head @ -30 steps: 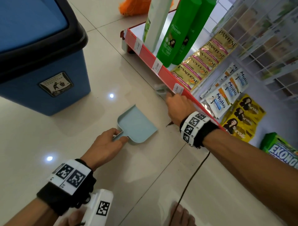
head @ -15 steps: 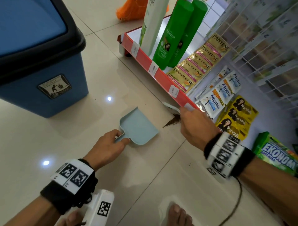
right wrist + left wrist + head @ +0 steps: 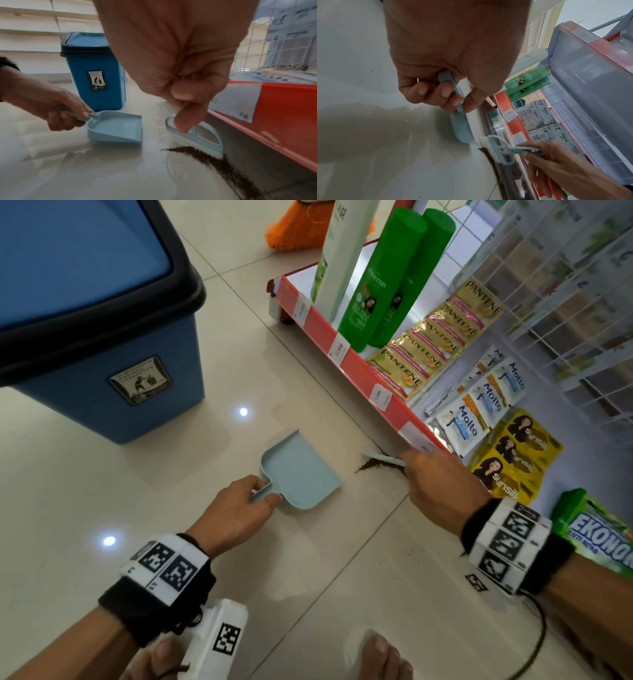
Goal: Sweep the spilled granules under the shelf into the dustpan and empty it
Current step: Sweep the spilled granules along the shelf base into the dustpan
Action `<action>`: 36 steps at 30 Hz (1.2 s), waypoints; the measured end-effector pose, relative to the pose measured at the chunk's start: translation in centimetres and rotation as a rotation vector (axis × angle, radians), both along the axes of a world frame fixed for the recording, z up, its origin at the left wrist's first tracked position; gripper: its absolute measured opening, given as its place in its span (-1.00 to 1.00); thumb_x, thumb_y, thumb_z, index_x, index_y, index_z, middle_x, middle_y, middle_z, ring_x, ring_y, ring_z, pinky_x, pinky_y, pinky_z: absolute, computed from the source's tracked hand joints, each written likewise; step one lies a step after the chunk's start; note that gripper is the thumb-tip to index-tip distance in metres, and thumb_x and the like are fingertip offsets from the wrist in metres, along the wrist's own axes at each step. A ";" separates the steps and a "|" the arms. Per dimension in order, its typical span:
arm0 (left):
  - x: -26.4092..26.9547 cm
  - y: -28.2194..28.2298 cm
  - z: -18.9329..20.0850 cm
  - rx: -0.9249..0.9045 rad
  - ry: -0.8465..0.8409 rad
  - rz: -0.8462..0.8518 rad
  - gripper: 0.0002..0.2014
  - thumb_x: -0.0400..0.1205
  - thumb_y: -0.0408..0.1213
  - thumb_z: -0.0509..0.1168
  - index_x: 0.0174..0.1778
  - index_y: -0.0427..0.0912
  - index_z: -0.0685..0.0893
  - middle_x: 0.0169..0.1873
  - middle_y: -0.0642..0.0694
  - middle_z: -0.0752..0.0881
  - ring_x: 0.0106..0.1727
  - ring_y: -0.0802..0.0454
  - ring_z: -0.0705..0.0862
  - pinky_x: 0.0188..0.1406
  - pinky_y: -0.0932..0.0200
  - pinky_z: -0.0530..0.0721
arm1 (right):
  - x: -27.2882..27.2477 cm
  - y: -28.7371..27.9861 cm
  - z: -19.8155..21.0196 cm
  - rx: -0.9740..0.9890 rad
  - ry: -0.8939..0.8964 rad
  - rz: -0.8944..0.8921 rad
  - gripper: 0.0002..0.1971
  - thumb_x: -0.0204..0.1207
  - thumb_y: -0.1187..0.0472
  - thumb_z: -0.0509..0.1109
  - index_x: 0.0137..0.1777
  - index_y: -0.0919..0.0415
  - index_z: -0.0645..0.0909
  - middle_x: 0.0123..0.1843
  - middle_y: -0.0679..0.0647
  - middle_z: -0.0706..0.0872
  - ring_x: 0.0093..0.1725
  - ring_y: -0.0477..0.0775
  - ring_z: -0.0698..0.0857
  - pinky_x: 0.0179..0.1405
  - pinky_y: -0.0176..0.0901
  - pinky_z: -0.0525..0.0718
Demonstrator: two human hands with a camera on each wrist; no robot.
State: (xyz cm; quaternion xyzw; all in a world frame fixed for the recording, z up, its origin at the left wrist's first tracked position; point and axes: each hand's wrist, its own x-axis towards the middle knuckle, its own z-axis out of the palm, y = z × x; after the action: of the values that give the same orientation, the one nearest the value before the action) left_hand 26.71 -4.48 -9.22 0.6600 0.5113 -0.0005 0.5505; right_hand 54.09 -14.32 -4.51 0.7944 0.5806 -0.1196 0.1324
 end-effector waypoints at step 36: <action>-1.4 0.1 -0.3 0.001 -0.002 0.062 -0.78 0.66 -0.09 0.28 0.06 -0.17 0.64 -0.10 -0.11 0.71 -0.10 -0.10 0.66 -0.01 -0.03 0.63 | 0.1 2.8 0.0 -0.064 -0.026 0.330 -0.60 0.68 0.26 0.12 0.48 0.00 0.47 -0.05 0.17 0.74 -0.07 0.16 0.67 -0.07 -0.06 0.60</action>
State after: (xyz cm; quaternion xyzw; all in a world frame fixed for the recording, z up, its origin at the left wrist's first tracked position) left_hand 25.27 -4.36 -9.52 0.6442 0.5308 0.0173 0.5504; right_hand 54.20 -11.56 -4.53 0.6853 0.6972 -0.1044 0.1828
